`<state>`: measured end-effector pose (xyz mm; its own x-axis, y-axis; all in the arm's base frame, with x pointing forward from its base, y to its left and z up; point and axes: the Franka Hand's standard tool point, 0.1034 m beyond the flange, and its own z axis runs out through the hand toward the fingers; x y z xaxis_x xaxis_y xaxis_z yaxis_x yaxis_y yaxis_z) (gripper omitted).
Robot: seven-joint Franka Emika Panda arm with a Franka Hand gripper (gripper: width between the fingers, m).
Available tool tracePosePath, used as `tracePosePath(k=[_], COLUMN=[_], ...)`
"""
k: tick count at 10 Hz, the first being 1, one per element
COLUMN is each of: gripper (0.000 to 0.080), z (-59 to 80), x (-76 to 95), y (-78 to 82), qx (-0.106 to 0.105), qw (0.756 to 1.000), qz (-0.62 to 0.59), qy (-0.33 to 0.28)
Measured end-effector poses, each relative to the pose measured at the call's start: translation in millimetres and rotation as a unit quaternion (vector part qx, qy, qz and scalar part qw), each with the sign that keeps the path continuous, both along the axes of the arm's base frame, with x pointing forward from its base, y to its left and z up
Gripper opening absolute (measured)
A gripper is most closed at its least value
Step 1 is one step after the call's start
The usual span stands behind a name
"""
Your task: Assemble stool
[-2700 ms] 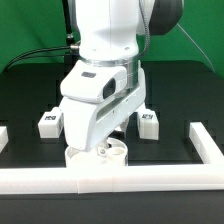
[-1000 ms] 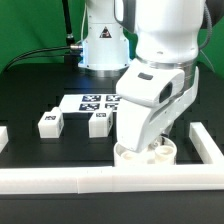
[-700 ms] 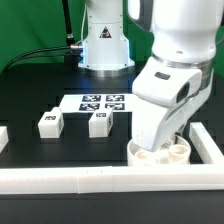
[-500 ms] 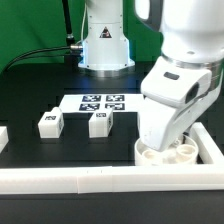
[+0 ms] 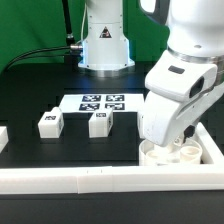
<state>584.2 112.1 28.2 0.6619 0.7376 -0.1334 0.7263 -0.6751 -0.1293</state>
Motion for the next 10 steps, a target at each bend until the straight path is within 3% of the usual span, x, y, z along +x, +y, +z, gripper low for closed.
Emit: tracePosePath(k=[2, 3, 4, 5, 6, 7, 10], gripper=[0.0489, 0.0489, 0.0614, 0.0638, 0.0638, 0.0647, 0.0649], z=[2.2, 9.7, 26.4, 45.3, 53.7, 52.1, 43.7], x=[0.4, 1.0, 1.4, 1.9, -1.7, -12.1, -41.6], y=[4.3, 2.8, -3.0, -12.8, -26.7, -44.4, -49.5], qx=[0.001, -0.001, -0.004, -0.005, -0.001, 0.0, -0.005], qw=[1.0, 1.0, 1.0, 1.0, 1.0, 1.0, 1.0], qz=[0.002, 0.002, 0.003, 0.004, 0.021, 0.024, -0.003], qy=[-0.002, 0.0, 0.004, 0.003, 0.001, 0.0, -0.007])
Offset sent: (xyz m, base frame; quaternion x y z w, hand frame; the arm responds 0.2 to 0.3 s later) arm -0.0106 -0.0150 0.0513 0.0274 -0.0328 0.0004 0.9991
